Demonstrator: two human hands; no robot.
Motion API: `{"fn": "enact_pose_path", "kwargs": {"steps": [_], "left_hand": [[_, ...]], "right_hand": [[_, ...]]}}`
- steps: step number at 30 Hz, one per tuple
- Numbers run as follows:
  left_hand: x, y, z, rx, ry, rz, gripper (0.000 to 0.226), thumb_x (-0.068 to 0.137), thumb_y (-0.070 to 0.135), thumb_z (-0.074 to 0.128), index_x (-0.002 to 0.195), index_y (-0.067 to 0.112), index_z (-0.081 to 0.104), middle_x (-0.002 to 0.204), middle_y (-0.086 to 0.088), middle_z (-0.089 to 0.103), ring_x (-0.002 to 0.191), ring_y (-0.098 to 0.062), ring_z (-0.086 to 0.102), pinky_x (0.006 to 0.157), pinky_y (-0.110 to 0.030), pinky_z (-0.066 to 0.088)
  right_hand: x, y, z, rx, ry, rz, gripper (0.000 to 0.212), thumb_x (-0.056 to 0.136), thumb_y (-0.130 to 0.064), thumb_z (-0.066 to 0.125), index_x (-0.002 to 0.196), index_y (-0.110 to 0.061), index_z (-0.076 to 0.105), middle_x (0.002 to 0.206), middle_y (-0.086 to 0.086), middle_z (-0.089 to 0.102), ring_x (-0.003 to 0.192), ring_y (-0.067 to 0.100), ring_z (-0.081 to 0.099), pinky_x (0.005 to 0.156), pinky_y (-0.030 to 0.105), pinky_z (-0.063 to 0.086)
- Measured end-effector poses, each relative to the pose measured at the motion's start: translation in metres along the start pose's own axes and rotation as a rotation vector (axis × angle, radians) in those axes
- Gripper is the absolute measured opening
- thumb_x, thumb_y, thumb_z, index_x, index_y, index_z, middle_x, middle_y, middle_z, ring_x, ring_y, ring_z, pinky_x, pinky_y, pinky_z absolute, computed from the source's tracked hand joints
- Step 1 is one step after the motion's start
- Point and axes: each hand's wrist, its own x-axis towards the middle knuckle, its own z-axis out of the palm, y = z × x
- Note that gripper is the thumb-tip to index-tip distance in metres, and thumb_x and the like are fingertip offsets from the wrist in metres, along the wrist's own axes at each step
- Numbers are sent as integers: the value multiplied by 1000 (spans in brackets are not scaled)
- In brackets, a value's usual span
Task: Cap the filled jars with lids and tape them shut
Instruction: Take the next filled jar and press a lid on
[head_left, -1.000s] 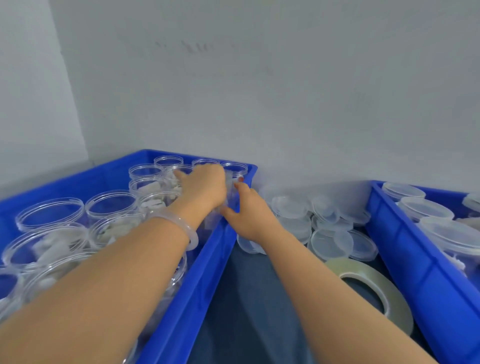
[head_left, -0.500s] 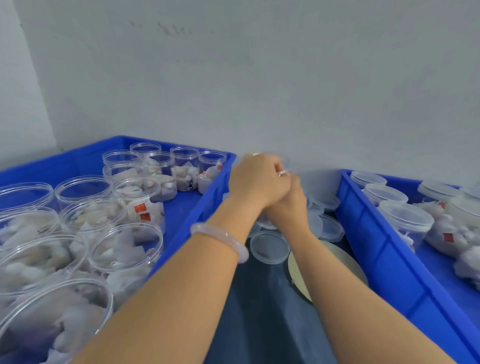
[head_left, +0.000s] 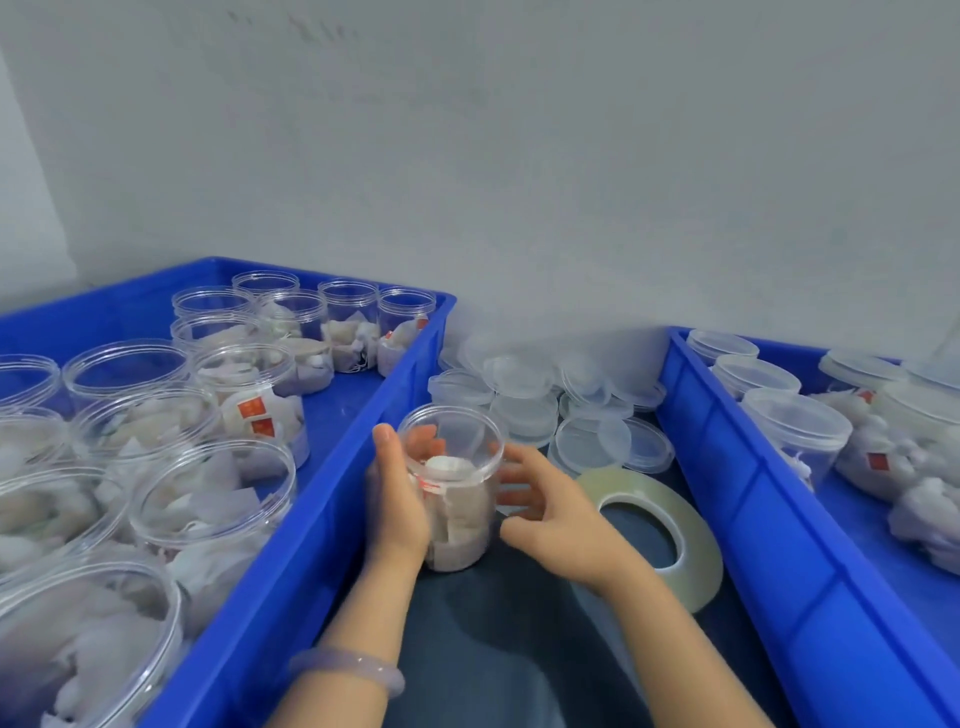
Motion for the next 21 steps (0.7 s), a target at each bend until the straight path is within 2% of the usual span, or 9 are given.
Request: {"fn": "enact_pose_path", "kwargs": {"steps": [2,4,7,9,11,14,17,19,21], "left_hand": [[0,0,-2,7,-67,-57,72,66,72,28,83,14,67,82,-6,69,80,-22,64,75,-35,48],[-2,-1,-1,12,-125,-103,75,61,74,32,82,11,68,80,-8,69,77,-20,65,73,-34,48],[-6,-2,-1,-7,-128,-76,74,64,70,30,85,10,68,80,-8,70,73,-17,66,71,-31,49],[-7,-2,-2,-15,-125,-71,74,66,68,29,89,10,68,84,-8,71,78,-18,67,77,-32,50],[-9,-2,-2,-39,-137,-74,75,65,68,29,93,10,67,89,-9,71,86,-21,66,84,-34,49],[-17,-6,7,-38,-197,-88,74,66,67,29,96,11,68,93,-8,72,94,-22,65,88,-34,49],[-27,-12,20,-35,-260,-111,74,66,67,30,88,9,70,85,-9,74,88,-22,67,86,-36,50],[-31,-14,25,-19,-268,-135,74,65,69,31,84,10,71,79,-7,73,81,-20,68,84,-38,50],[-30,-16,28,-14,-266,-144,72,65,68,32,82,11,72,78,-7,73,78,-22,67,86,-41,48]], "right_hand": [[5,9,-1,-324,65,30,60,77,-11,55,136,-19,47,136,0,50,128,16,44,105,24,35],[9,20,3,-695,89,37,50,85,-21,52,134,-17,48,138,0,48,132,17,37,114,30,20],[12,29,11,-797,153,6,20,91,-25,43,102,-22,59,113,-6,61,115,15,51,114,32,10],[14,29,11,-805,234,-29,21,97,-24,40,97,-19,60,103,-2,65,105,21,55,110,32,21],[15,21,5,-490,522,-33,21,100,-24,41,99,-14,60,95,3,68,95,26,60,89,29,41],[15,-11,-20,335,889,-28,18,101,-24,41,95,-22,59,76,-5,70,67,10,66,55,15,47],[15,-25,-47,587,935,36,19,101,-23,41,100,-23,60,62,-8,66,47,3,60,40,16,44],[10,-24,-61,706,950,119,20,100,-23,45,96,-22,64,60,-7,61,42,3,54,38,17,41],[6,-24,-71,903,854,205,21,99,-24,48,89,-20,66,59,-5,57,40,5,49,40,18,40]]}}
